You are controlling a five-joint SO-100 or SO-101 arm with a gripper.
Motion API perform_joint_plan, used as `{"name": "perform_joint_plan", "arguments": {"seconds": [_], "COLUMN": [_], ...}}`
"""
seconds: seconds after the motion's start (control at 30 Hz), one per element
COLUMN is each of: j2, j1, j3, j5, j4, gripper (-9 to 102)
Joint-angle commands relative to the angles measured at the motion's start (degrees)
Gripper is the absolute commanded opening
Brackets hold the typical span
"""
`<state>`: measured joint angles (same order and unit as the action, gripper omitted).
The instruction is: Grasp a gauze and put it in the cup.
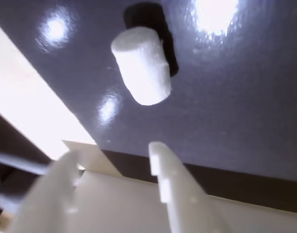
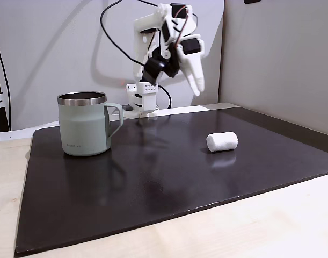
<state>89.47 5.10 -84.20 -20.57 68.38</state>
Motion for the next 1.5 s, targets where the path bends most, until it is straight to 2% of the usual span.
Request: {"name": "perform_joint_plan", "arguments": {"seconds": [0.0, 0.17, 0.47, 1.27, 1.4, 1.47], "j2": [-5.9, -17.7, -40.3, -62.1, -63.5, -63.8], "j1": [1.5, 3.5, 5.0, 5.1, 5.5, 5.5], "j3": [11.6, 25.7, 53.6, 73.5, 74.7, 75.0], "j5": [-1.1, -2.3, -4.7, -3.3, -3.3, -3.3], "j4": [5.4, 13.9, 28.2, 27.7, 27.7, 27.8], "gripper": [23, 27, 27, 29, 24, 16]}}
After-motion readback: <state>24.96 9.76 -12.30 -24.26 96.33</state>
